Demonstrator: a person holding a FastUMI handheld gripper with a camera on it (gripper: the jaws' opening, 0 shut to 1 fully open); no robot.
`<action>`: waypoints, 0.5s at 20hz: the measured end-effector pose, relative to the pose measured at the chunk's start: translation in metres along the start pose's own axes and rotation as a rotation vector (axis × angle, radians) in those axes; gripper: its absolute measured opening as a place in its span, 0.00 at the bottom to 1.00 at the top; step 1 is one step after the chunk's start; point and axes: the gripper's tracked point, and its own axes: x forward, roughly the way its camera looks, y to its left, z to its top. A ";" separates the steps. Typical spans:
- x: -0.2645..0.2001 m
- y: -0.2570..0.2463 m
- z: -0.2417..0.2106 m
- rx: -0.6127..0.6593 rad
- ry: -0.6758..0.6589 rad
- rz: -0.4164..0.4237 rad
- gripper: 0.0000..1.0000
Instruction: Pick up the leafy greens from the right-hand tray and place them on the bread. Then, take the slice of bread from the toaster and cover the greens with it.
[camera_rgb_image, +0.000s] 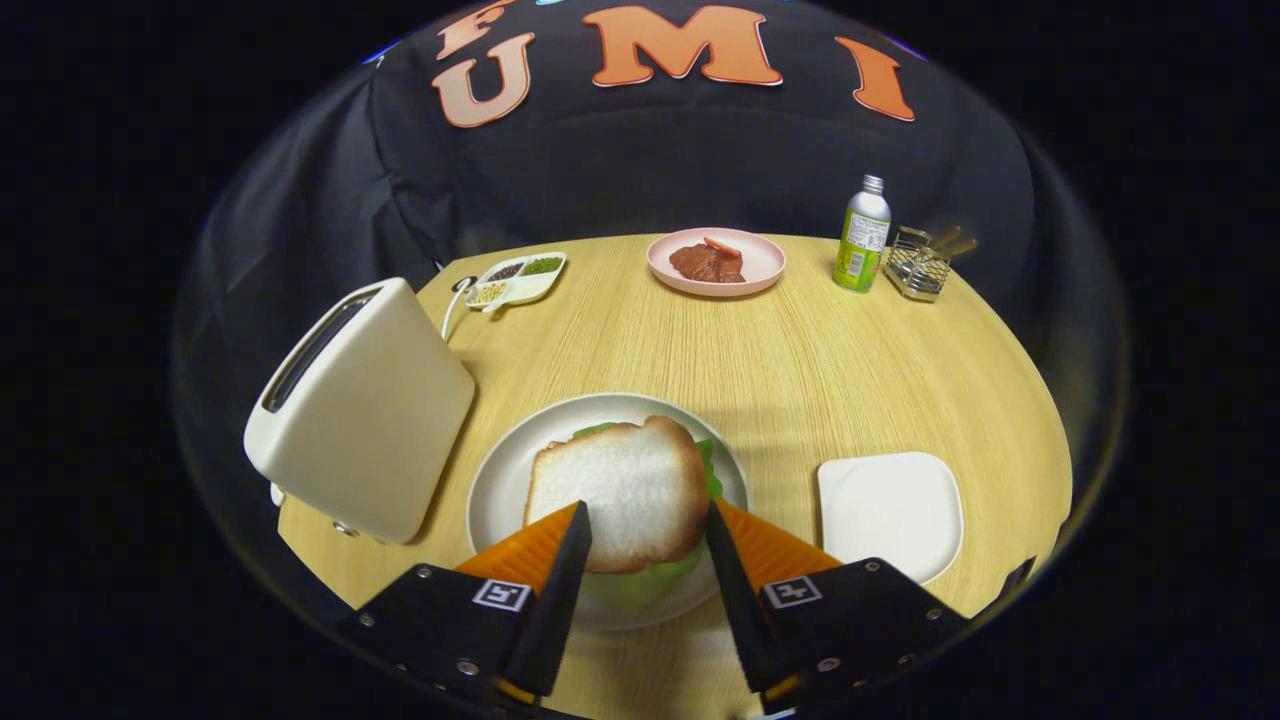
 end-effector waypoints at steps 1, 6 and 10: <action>0.001 -0.002 -0.001 -0.007 0.004 -0.005 0.79; -0.014 -0.015 0.019 -0.004 -0.043 -0.024 0.98; -0.052 -0.035 0.064 0.011 -0.151 -0.037 0.98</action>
